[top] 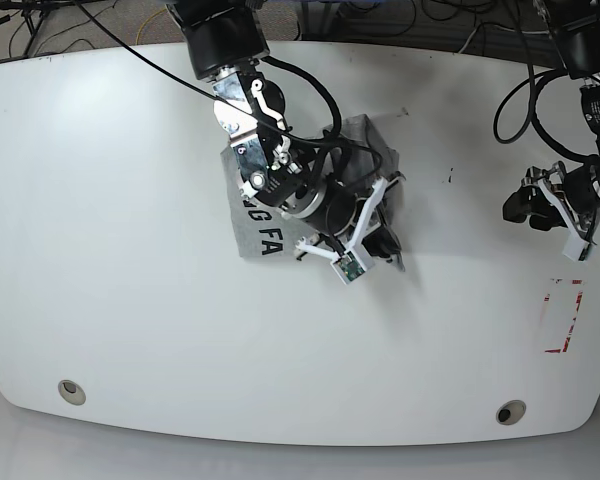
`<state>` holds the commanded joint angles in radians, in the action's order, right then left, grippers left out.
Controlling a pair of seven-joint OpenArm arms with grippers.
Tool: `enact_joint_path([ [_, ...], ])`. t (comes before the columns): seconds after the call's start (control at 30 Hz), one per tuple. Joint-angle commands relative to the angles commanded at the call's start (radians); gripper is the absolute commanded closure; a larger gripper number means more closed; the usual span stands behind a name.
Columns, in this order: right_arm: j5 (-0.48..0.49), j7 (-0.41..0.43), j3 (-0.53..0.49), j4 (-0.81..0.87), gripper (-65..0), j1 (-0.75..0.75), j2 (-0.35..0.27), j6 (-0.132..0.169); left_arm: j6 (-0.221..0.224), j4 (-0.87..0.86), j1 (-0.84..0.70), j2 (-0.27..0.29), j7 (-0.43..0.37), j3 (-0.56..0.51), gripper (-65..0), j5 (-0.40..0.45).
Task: Layout the t-shirt on the table in an organized manner, then fold the t-shirt properly
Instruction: 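Pull the held shirt edge over the bundle with the right gripper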
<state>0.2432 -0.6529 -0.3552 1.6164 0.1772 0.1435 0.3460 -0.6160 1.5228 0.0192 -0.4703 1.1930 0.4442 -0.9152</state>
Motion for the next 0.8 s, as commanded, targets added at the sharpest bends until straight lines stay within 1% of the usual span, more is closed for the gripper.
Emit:
enact_joint_path([
  [0.03,0.006,0.0,0.0,-0.021,-13.6,0.014,0.0,0.0,0.0,0.0,0.0,0.0,0.0,0.0,-35.8,0.0],
  [0.07,0.006,0.0,0.0,-0.034,-17.0,0.023,0.002,0.0,0.0,0.0,-0.002,0.0,0.0,0.0,-35.8,0.0],
  [0.13,0.006,0.002,0.0,-0.061,-25.7,0.04,0.003,0.0,0.0,0.0,-0.012,0.0,0.0,0.0,-35.8,0.0],
  [0.2,0.006,0.002,0.003,-0.077,-36.6,0.048,0.012,0.0,0.0,0.0,-0.015,0.0,0.0,0.0,-35.8,0.0],
  [0.27,0.006,0.002,0.003,-0.071,-40.4,0.044,0.014,0.0,0.0,0.0,-0.018,0.0,0.0,0.0,-35.8,0.0],
  [0.33,0.006,0.002,0.003,-0.038,-40.6,0.034,0.014,0.0,0.0,0.0,-0.018,0.0,0.0,0.0,-35.8,0.002],
  [0.5,-0.003,-0.005,0.006,0.086,-39.3,-0.063,0.003,0.0,0.0,0.0,-0.014,0.006,0.0,0.0,-35.8,0.043],
  [0.63,0.006,-0.006,0.0,0.204,-39.3,-0.169,-0.055,0.0,0.0,0.0,-0.012,0.008,0.0,0.0,-35.8,0.055],
  [0.8,0.002,-0.005,-0.003,0.296,-39.3,-0.293,-0.104,0.011,0.0,0.0,-0.011,0.008,-0.002,0.0,-35.8,0.055],
])
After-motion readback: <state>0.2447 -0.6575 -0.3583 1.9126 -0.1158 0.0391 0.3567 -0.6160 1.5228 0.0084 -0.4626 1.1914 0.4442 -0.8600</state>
